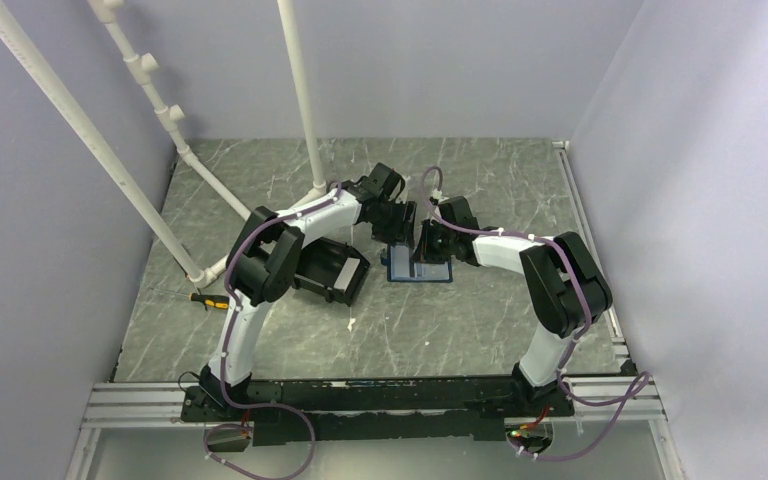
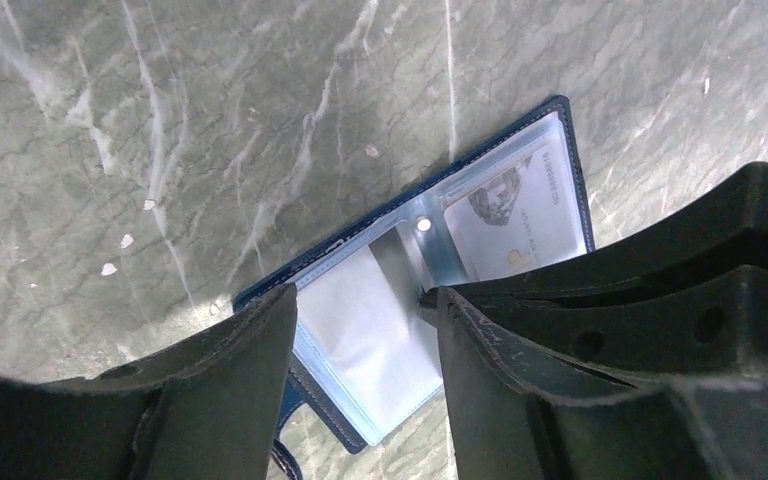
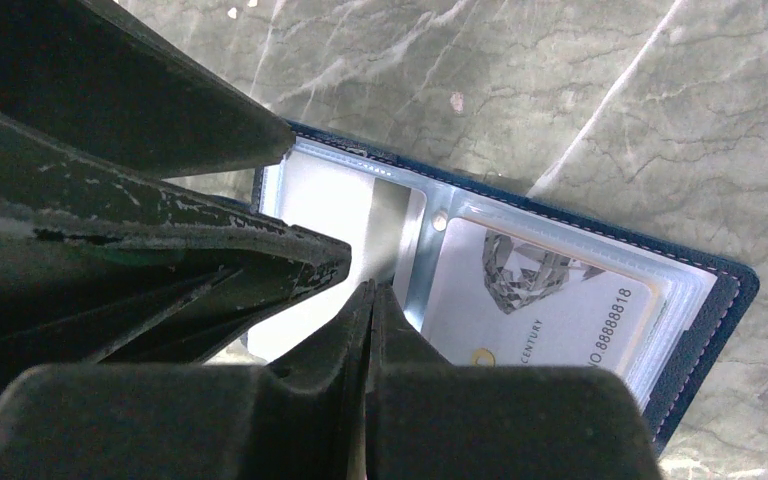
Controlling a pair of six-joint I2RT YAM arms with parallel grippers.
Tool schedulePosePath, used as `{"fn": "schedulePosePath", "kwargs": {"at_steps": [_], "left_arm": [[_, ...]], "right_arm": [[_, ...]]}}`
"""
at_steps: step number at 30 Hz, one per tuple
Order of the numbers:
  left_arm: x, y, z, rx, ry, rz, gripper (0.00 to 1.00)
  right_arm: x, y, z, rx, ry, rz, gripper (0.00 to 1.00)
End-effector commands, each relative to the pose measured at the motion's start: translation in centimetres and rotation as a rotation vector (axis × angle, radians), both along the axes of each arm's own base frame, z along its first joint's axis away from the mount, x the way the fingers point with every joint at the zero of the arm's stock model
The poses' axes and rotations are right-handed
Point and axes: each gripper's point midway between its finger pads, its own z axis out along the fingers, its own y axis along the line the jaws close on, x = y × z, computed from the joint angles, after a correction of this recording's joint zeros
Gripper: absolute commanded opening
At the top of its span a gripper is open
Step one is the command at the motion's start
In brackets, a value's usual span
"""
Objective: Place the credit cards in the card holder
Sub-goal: Insert the credit card into the card holder.
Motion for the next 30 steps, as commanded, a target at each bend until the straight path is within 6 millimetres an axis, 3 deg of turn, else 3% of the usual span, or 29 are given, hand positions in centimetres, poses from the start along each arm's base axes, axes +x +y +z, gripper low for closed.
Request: {"fn": "schedulePosePath", "kwargs": {"at_steps": [1,9,16,25,30], "left_arm": [[0.5,0.8,0.2,0.038,-0.039,0.001,0.60],[-0.2,1.5,0.0,0.055,-0.030,0.009,0.60],[-1.0,0.6,-0.2,-0.003,0.010,-0.014,0.59],[-1.6,-0.9,3.7,-0.217,0.054,-0.024,0.52],[-1.6,-0.9,4.8,-0.315,0.114,-0.014,0.49]], "right_arm": [[-1.0,-0.3,-1.7,-0.025,0.045,0.011,0.00],[-1.0,-0.3,-1.8,-0.027,0.048,0.009,0.00],[-1.1,-0.4,-1.9,-0.026,0.051,0.009,0.00],[-1.1,-0.1,-1.6,0.003,0.045,-0.008,0.00],[-1.0,-0.2,-1.5,0.009,0.046,-0.026,0.00]]}}
